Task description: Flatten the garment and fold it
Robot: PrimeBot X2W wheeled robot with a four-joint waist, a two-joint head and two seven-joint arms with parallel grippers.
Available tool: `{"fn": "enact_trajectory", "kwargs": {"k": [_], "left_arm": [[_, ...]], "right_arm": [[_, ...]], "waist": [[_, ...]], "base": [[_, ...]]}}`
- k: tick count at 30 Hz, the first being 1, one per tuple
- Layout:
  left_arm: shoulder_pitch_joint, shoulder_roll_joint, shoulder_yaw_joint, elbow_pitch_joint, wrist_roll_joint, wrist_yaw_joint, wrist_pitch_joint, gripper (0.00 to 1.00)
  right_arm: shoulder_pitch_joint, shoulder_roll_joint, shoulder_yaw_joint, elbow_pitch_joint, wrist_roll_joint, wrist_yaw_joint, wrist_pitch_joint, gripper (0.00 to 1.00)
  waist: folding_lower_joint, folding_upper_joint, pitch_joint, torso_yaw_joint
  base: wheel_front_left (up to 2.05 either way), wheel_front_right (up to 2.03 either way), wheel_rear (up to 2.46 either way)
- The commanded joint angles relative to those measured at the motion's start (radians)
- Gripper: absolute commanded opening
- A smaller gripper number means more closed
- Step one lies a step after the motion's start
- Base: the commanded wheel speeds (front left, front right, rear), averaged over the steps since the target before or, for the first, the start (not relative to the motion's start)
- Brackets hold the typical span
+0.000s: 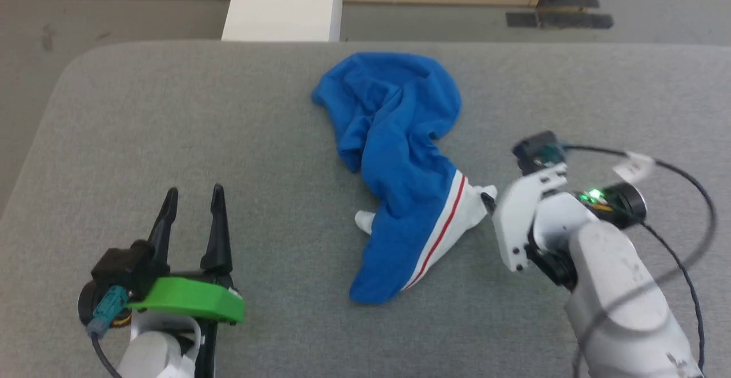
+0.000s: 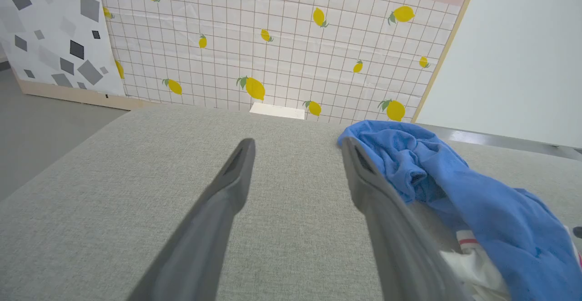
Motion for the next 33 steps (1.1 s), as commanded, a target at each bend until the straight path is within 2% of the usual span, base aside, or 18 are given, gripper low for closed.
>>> {"fn": "enact_trajectory", "kwargs": {"k": [1, 4, 7, 8, 9, 10, 13, 17, 20, 24, 26, 28, 29, 30, 33], "left_arm": [[-0.03, -0.009, 0.005, -0.004, 0.013, -0.014, -0.004, 1.0], [-0.051, -0.025, 0.01, -0.004, 0.031, -0.037, -0.004, 1.0], [-0.067, -0.036, 0.022, 0.005, 0.041, -0.053, -0.004, 1.0], [-0.069, -0.04, 0.028, 0.007, 0.044, -0.058, -0.004, 1.0], [-0.071, -0.043, 0.033, 0.009, 0.046, -0.061, -0.004, 1.0], [-0.071, -0.046, 0.041, 0.011, 0.049, -0.064, -0.004, 1.0], [-0.068, -0.053, 0.054, 0.017, 0.059, -0.071, -0.004, 1.0], [-0.058, -0.064, 0.062, 0.019, 0.067, -0.079, -0.004, 1.0], [-0.049, -0.071, 0.063, 0.02, 0.074, -0.084, -0.004, 1.0], [-0.048, -0.077, 0.055, 0.027, 0.078, -0.09, -0.004, 1.0], [-0.048, -0.08, 0.052, 0.034, 0.076, -0.092, -0.004, 1.0], [-0.047, -0.081, 0.049, 0.044, 0.075, -0.094, -0.004, 1.0], [-0.046, -0.081, 0.05, 0.05, 0.073, -0.095, -0.004, 1.0], [-0.045, -0.08, 0.052, 0.053, 0.073, -0.096, -0.004, 1.0], [-0.044, -0.078, 0.051, 0.075, 0.067, -0.097, -0.005, 1.0]], "right_arm": [[-0.024, 0.0, 0.02, 0.024, -0.018, -0.002, 0.028, 1.0], [-0.059, 0.0, 0.059, 0.071, -0.03, -0.002, 0.075, 1.0], [-0.069, 0.0, 0.079, 0.1, -0.012, -0.002, 0.074, 1.0], [-0.07, 0.0, 0.081, 0.108, -0.001, -0.002, 0.074, 0.87], [-0.071, 0.0, 0.081, 0.112, 0.008, -0.002, 0.068, 0.46], [-0.073, 0.0, 0.081, 0.113, 0.014, -0.002, 0.053, 0.0], [-0.073, 0.0, 0.053, 0.102, 0.028, -0.002, 0.002, 0.0], [-0.051, -0.01, -0.057, 0.042, 0.031, -0.002, -0.055, 0.0], [-0.02, -0.065, -0.197, -0.031, 0.017, -0.002, -0.055, 0.0], [0.05, -0.131, -0.404, -0.091, -0.039, -0.002, 0.001, 0.0], [0.093, -0.136, -0.491, -0.103, -0.073, -0.002, 0.036, 0.0], [0.125, -0.114, -0.559, -0.118, -0.092, -0.002, 0.056, 0.0], [0.136, -0.097, -0.58, -0.132, -0.095, -0.002, 0.05, 0.18], [0.141, -0.084, -0.594, -0.147, -0.093, -0.002, 0.037, 1.0], [0.143, -0.043, -0.63, -0.219, -0.065, -0.002, -0.07, 1.0]], "waist": [[0.0, 0.0, 0.052, 0.041], [0.0, 0.0, 0.083, 0.061], [0.0, 0.0, 0.097, 0.071], [0.0, 0.0, 0.1, 0.071], [0.0, 0.0, 0.101, 0.07], [0.0, 0.0, 0.099, 0.066], [0.0, 0.0, 0.083, 0.05], [0.0, 0.0, 0.05, 0.025], [0.0, 0.0, 0.033, 0.007], [0.0, 0.0, 0.027, -0.002], [0.0, 0.0, 0.026, -0.004], [0.0, 0.0, 0.026, -0.006], [0.0, 0.0, 0.025, -0.009], [0.0, 0.0, 0.025, -0.012], [0.0, 0.0, 0.019, -0.016]], "base": [[0.0, 0.0, 0.0], [0.0, 0.0, 0.0], [0.0, 0.0, 0.0], [0.0, 0.0, 0.0], [0.0, 0.0, 0.0], [0.0, 0.0, 0.0], [0.0, 0.0, 0.0], [0.0, 0.0, 0.0], [0.0, 0.0, 0.0], [0.0, 0.0, 0.0], [0.0, 0.0, 0.0], [0.0, 0.0, 0.0], [0.0, 0.0, 0.0], [0.0, 0.0, 0.0], [0.0, 0.0, 0.0]]}}
